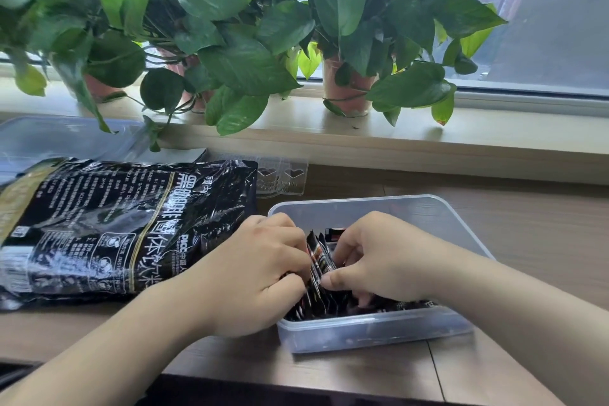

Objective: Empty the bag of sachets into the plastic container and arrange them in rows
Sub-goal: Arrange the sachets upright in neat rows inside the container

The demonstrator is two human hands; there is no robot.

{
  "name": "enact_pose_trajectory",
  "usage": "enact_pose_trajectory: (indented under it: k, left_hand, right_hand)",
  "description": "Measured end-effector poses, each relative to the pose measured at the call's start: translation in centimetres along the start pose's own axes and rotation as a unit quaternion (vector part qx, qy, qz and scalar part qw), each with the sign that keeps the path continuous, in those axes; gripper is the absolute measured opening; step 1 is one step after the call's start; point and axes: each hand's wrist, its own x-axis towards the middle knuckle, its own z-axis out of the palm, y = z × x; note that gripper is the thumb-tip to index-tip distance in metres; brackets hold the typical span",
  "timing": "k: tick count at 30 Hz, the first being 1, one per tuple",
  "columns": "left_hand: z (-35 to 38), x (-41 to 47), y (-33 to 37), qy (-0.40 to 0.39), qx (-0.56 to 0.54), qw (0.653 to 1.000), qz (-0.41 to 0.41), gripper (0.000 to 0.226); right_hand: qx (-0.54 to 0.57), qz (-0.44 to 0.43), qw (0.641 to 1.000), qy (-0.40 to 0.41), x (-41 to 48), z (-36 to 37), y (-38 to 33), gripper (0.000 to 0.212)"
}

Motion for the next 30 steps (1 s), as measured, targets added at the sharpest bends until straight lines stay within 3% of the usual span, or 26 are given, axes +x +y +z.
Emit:
enact_pose_trajectory:
  k: [4,10,16,23,30]
  left_hand:
    - [-0.1,-0.1,0.2,0.024,-0.049,0.998,-0.020,0.045]
    - [0.0,0.0,-0.2,-0.009,-0.013,1.000,-0.008,0.054]
    - [0.0,0.0,0.0,-0.010,-0.011,1.000,-0.020,0.054]
    - [-0.3,0.1,0.0,-0.035,0.021,0.999,-0.016,0.066]
    - [-0.2,-0.1,0.2,-0.033,0.019,0.999,-0.013,0.065]
  right_hand:
    - [-0.010,0.007,1.000,0.013,0.3,0.1,-0.2,0.038]
    - [0.004,-0.004,1.000,-0.012,0.0,0.0,0.0,0.028]
    - [-0.031,-0.006,0.999,0.026,0.4,0.6,-0.4,0.023]
    - [0.076,0.015,0.997,-0.030,0.3,0.6,0.2,0.017]
    - [0.052,0.034,0.998,-0.017,0.2,1.0,-0.2,0.021]
